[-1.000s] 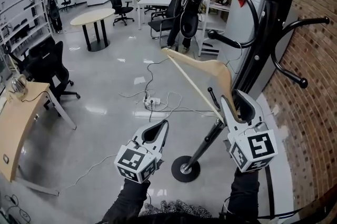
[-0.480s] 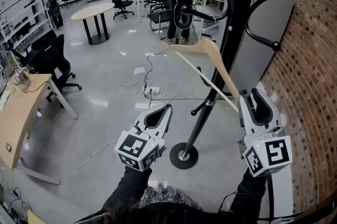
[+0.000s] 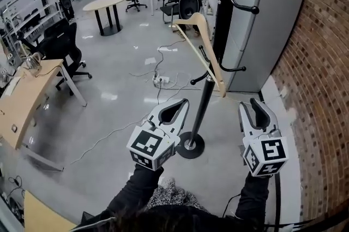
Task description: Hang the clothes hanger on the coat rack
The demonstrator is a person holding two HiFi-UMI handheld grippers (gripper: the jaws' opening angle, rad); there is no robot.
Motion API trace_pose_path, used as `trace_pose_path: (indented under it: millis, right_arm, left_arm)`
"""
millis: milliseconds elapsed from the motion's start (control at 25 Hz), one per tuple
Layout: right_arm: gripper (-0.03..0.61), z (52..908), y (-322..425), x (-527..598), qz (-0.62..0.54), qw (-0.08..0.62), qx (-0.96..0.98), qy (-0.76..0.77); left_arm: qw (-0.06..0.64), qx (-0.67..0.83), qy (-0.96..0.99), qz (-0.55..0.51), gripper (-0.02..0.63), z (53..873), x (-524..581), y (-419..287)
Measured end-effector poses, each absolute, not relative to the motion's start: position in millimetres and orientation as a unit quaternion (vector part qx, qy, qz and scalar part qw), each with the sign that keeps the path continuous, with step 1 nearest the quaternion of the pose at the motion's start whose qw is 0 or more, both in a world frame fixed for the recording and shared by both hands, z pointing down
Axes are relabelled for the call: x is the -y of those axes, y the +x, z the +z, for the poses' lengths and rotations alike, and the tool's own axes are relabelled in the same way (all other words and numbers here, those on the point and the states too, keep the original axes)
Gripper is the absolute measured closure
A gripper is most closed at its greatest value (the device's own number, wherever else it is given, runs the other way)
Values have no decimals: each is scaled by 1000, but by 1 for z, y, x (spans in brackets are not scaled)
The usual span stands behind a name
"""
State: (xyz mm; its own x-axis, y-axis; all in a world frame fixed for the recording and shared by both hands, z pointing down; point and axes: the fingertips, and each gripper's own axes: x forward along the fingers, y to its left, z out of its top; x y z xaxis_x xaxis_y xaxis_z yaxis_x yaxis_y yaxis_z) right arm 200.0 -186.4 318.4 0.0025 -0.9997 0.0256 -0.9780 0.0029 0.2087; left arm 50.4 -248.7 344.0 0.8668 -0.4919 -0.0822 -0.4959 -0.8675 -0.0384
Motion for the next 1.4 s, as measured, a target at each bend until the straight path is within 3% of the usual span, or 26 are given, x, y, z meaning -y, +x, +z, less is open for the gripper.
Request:
trace_pose_path:
  millis: [440,680,1400]
  right_arm:
    - [450,370,171,105,-30,100,722,684]
    - [564,372,170,72,-28,85,720,688]
    - [569,367,167,53,-35,94,724,683]
  left_arm:
    - [24,-272,-962,14,609,362,153,45]
    - [27,-268,-963,8,609,363,121,48]
    - [34,-270,-962,5,609,358,101,52]
